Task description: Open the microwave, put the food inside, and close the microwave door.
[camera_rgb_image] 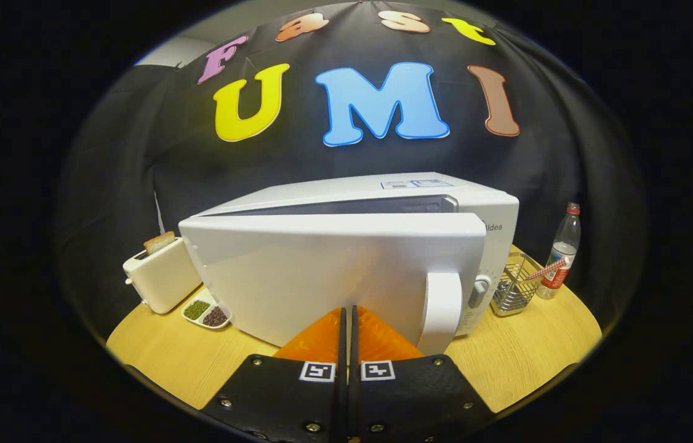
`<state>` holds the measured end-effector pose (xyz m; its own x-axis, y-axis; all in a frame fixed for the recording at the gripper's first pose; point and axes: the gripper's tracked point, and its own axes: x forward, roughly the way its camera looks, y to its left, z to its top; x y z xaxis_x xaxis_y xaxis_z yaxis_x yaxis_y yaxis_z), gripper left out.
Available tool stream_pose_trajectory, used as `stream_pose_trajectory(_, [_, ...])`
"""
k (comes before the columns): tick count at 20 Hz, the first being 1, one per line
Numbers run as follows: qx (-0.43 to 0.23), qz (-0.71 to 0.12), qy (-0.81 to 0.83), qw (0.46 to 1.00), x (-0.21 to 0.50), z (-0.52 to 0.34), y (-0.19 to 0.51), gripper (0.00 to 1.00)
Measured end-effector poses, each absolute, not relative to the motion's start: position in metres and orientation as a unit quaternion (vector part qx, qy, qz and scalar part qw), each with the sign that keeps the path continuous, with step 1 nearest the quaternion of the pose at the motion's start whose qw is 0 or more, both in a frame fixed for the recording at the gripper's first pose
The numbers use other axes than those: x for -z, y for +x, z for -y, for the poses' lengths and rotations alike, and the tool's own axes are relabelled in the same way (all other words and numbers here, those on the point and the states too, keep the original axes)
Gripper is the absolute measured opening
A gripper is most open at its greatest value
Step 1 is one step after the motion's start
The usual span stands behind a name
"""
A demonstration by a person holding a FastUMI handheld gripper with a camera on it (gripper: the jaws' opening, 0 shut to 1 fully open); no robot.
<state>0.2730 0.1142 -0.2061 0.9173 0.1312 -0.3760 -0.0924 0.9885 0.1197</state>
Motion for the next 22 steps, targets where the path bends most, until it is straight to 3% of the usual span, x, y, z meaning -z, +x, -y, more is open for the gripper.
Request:
stream_pose_trajectory(16, [-0.029, -0.187, 0.064, 0.98, 0.213, -0.098, 0.309, 0.03])
stream_pose_trajectory(22, [-0.044, -0.151, 0.043, 0.987, 0.167, -0.112, 0.282, 0.03])
